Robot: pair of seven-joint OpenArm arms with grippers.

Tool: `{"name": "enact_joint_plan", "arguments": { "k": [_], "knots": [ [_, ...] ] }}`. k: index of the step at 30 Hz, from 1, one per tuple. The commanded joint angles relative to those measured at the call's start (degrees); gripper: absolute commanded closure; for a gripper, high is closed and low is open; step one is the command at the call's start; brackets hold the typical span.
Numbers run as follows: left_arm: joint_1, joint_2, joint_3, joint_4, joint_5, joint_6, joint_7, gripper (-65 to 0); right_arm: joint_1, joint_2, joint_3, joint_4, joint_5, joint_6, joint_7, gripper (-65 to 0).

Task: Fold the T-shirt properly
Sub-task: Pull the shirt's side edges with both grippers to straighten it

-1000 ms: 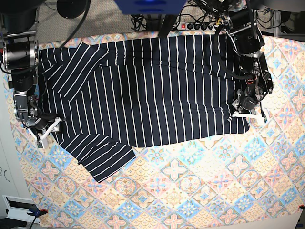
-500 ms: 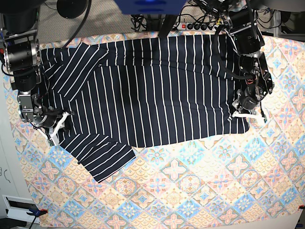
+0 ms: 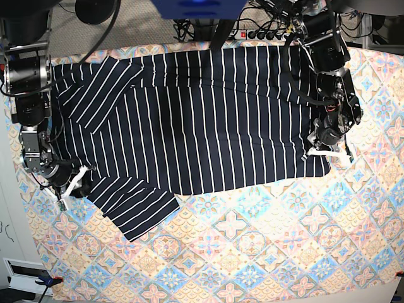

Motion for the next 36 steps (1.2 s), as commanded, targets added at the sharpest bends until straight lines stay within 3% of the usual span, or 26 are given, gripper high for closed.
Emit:
{"name": "enact_joint_plan", "arguments": {
  "k": [1,5,12,15,18,25,36],
  "knots": [
    [-0.8,-0.6,0.1,1.0,0.1,0.1,-0.4,0.0,2.1,1.0,0.4,-1.0,-1.5,0.0,1.6,-13.1],
    [-0.9,-0.6,0.1,1.0,0.1,0.1,-0.4,0.0,4.4,-2.2,0.4,-6.0,-9.1,0.0,4.8,-15.6],
    [0.8,-1.0,0.1,1.0,-5.8,0.1,-0.5,0.0,6.4,-2.1,0.4,-9.3,-12.5,0.0,7.0,-40.0],
    [1.7,-1.5,0.1,1.0,-6.2,0.1,-0.6,0.0,6.4,-1.9,0.2,-9.4,-12.6,0.0,7.0,-45.4],
    [2.1,-1.9,0.1,1.0,-6.2,0.1,-0.7,0.0,6.4,-0.5,0.3,-9.4,-12.6,0.0,7.2,-45.6],
    [2.7,-1.9,0.0,1.0,-6.3,0.1,-0.8,0.0,6.4,-0.5,0.0,-12.5,-12.6,0.0,9.3,-45.6],
    [2.7,-1.9,0.0,1.0,-6.3,0.1,-0.8,0.0,5.9,-2.4,-0.3,-16.1,-12.7,0.4,11.2,-45.6]
  ]
}}
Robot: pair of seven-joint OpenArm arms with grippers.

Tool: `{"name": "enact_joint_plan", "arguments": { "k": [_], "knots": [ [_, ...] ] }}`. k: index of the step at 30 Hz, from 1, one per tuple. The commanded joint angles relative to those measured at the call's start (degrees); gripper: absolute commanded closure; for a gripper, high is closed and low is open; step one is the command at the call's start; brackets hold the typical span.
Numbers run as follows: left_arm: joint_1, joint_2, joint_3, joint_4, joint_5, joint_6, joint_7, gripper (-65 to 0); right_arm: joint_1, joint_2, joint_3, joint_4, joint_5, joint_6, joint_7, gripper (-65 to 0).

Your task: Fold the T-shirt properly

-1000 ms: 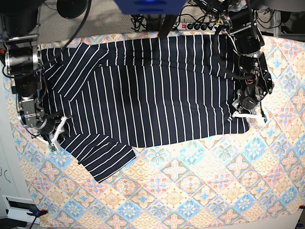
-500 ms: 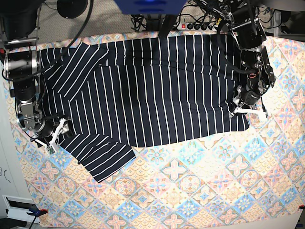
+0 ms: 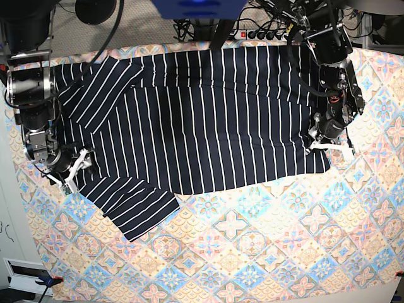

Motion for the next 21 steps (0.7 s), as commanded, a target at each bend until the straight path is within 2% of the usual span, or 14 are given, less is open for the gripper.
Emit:
{"name": "enact_joint_plan", "arguments": {
  "k": [1,4,9,19,21],
  "knots": [
    [-0.4,-0.7,0.0,0.9,0.2,0.3,0.1,0.0,1.5,0.5,0.0,0.6,0.3,0.3,0.6,-44.9],
    [-0.4,-0.5,0.0,0.9,0.2,0.3,0.1,0.0,1.4,-0.3,-0.2,0.6,0.3,0.6,0.6,-38.6],
    [-0.4,-0.5,0.1,0.9,0.2,0.3,0.1,0.0,1.4,-1.6,-2.1,0.5,0.4,6.6,0.5,-24.3],
    [-0.5,-0.6,0.1,0.9,0.2,0.3,0.1,0.0,-2.0,-2.6,-1.6,1.0,0.3,6.8,-1.8,-4.9],
    [-0.6,-0.6,0.1,0.9,0.2,0.3,0.1,0.0,-3.1,-2.6,-1.6,1.0,0.3,6.8,-1.8,-2.9]
  ]
}}
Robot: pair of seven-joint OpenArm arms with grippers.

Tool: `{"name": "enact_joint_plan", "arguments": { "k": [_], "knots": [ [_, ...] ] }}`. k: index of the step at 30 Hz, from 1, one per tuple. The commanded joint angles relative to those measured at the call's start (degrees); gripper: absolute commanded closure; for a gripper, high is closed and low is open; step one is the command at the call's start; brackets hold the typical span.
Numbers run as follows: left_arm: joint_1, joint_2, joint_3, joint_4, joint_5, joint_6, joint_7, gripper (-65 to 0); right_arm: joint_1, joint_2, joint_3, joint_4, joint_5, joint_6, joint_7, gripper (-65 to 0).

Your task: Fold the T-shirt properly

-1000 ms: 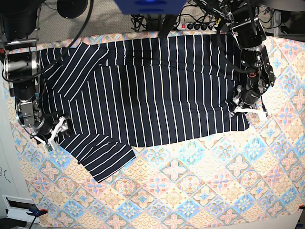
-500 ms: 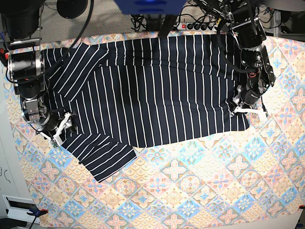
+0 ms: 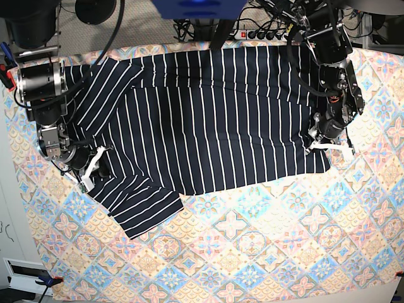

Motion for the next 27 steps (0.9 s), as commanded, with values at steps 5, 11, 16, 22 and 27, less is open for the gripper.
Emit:
{"name": "enact_joint_plan", "arguments": {
  "k": [5,11,16,22,27],
  "knots": [
    [-0.6,-0.7,0.2,0.9,0.4,0.3,0.1,0.0,-3.7,1.5,-0.1,5.8,-2.5,1.2,-7.0,-2.8],
    [-0.7,-0.7,0.2,0.9,0.6,0.3,0.1,0.0,-12.4,6.4,-0.1,24.0,-2.4,1.2,-17.6,-2.8],
    [-1.3,-0.6,0.2,0.9,0.8,0.3,0.1,0.0,-17.4,7.7,-0.2,31.7,-2.7,1.2,-22.0,-2.7],
    [-1.4,-0.5,0.2,0.9,0.8,0.3,0.3,0.0,-17.8,8.6,6.6,37.7,-2.4,1.2,-21.8,-2.9],
    [-1.4,-0.5,0.2,0.9,0.8,0.3,0.3,0.0,-17.2,7.7,19.6,38.6,-2.7,1.2,-20.5,-3.0]
  ]
}}
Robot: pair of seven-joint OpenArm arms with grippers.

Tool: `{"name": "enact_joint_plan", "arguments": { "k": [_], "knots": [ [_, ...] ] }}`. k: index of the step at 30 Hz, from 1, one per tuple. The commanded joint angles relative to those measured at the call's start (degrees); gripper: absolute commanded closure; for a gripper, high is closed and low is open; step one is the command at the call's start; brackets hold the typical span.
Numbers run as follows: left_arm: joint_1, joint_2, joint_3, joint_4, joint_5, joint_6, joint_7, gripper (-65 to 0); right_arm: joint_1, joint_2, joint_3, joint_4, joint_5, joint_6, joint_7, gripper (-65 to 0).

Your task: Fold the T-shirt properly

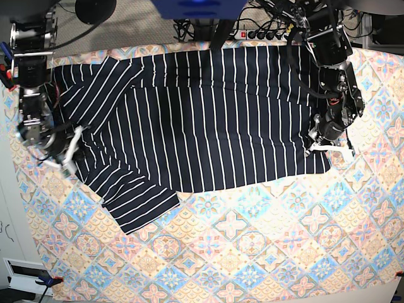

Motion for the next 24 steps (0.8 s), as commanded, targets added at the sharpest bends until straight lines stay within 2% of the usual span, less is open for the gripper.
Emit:
{"name": "enact_joint_plan", "arguments": {
  "k": [1,4,6,8,12,15,21,24],
  "knots": [
    [-0.8,-0.5,0.0,0.8,0.3,0.1,-0.1,0.0,2.2,0.3,0.2,0.7,0.8,-0.2,1.7,-3.0],
    [-0.8,-0.4,0.0,0.8,0.2,0.1,-0.1,0.0,5.9,-0.3,0.1,-1.6,-1.3,-0.2,1.8,-3.4],
    [-0.8,-0.3,0.0,0.8,0.2,0.1,-0.1,0.0,8.0,-0.6,0.1,-4.4,-4.1,-0.2,1.8,-6.4],
    [-0.8,-0.3,0.0,0.8,0.1,0.1,-0.1,0.0,9.9,-0.7,0.1,-7.7,-4.9,-0.2,2.0,-12.5],
    [-0.8,-0.3,0.0,0.8,0.0,0.1,-0.1,0.0,11.7,-1.2,0.1,-12.3,-5.1,-0.2,6.5,-26.4],
    [-0.6,-0.3,0.0,0.8,0.0,0.1,-0.1,0.0,12.5,-1.3,0.1,-15.1,-5.3,-1.0,7.8,-32.5],
    [-0.5,-0.4,0.0,0.8,-0.1,0.1,-0.3,0.0,13.9,-1.4,0.0,-17.7,-5.4,-1.2,9.2,-33.4],
    [-0.5,-0.3,0.0,0.8,-0.1,0.1,-0.3,0.0,15.8,-1.4,-2.9,-20.2,-5.4,-1.4,11.5,-33.6]
  ]
}}
